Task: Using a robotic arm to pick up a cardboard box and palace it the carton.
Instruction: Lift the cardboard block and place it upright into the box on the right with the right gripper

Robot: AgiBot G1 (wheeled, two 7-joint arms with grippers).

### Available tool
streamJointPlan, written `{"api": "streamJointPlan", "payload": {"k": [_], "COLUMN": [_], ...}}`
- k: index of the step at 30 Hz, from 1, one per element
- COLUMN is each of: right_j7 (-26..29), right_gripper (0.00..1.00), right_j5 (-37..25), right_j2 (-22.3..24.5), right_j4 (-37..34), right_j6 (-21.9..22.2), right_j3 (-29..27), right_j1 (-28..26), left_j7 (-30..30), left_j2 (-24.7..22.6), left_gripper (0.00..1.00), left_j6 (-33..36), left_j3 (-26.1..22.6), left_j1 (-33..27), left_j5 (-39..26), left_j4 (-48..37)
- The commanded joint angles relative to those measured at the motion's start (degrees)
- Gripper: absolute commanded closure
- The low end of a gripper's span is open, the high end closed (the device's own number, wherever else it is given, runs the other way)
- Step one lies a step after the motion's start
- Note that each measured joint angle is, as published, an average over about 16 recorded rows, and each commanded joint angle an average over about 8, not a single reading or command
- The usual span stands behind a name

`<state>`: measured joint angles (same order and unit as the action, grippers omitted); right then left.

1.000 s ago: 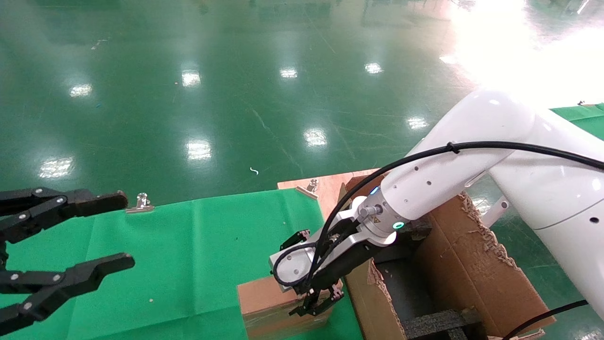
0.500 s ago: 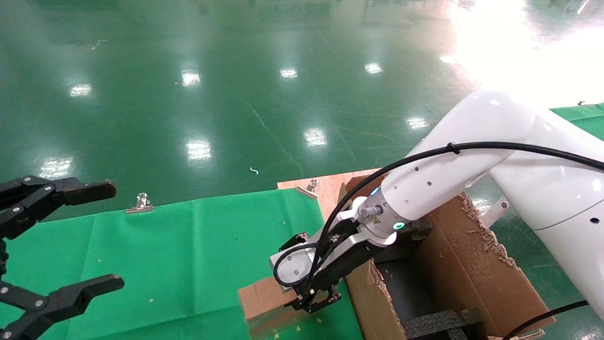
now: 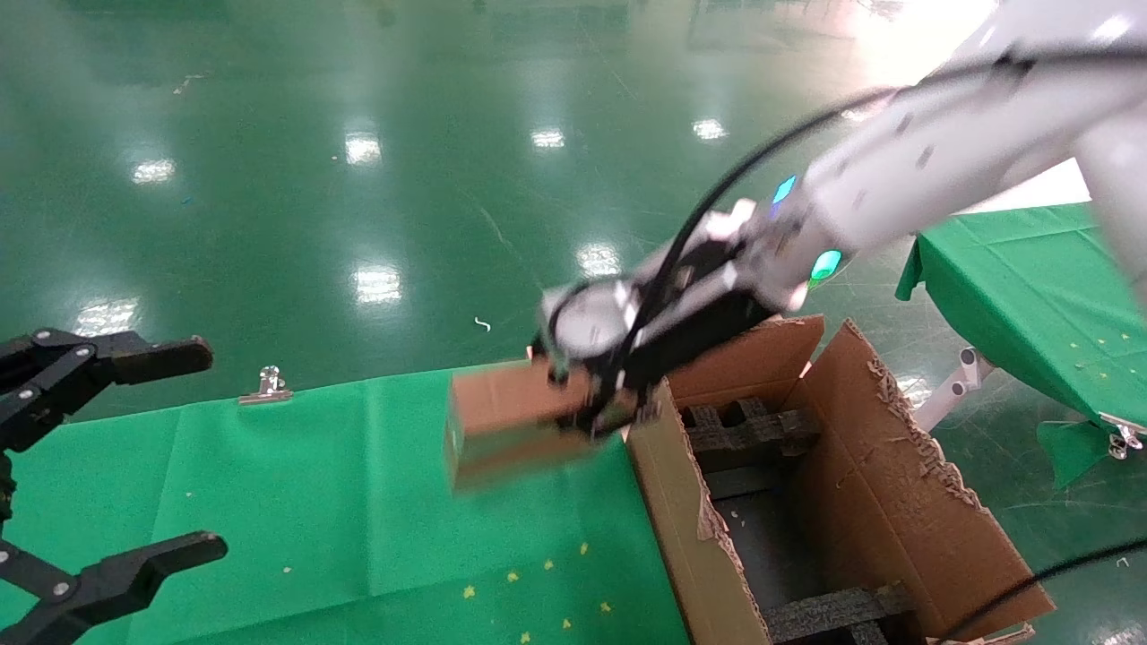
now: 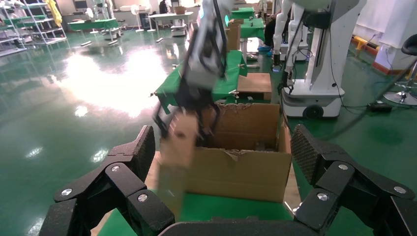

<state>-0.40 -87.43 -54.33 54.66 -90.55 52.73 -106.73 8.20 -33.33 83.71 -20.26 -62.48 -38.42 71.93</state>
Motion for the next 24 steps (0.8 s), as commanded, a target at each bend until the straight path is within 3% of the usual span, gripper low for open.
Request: {"api": "streamJointPlan", "payload": {"k": [1, 7, 15, 24], "right_j7": [-1.83, -7.52, -12.40, -16.25], "right_gripper": [1.00, 1.00, 1.00, 1.00], "right_j5": [0.72, 3.74, 8.36, 11.37], "right_j2": [0.09, -0.75, -1.57, 2.20], "right_j4": [-2.54, -9.75, -16.47, -21.49], "right_j6": [-0.25, -0.58, -0.71, -0.88], "right_j3": [0.09, 2.68, 8.21, 15.00], "right_j1": [-3.09, -10.12, -13.85, -17.98], "left_j7": [0.00, 0.00, 0.00, -0.01], "left_j2": [0.00, 0.00, 0.00, 0.00], "left_gripper": [0.00, 0.00, 0.00, 0.00], "left_j6": [0.00, 0.00, 0.00, 0.00], "left_j3": [0.00, 0.00, -0.01, -0.01], "left_j1": [0.00, 0.00, 0.00, 0.00], "left_j5": [0.00, 0.00, 0.00, 0.01], "left_j4": [0.00, 0.00, 0.00, 0.00]}}
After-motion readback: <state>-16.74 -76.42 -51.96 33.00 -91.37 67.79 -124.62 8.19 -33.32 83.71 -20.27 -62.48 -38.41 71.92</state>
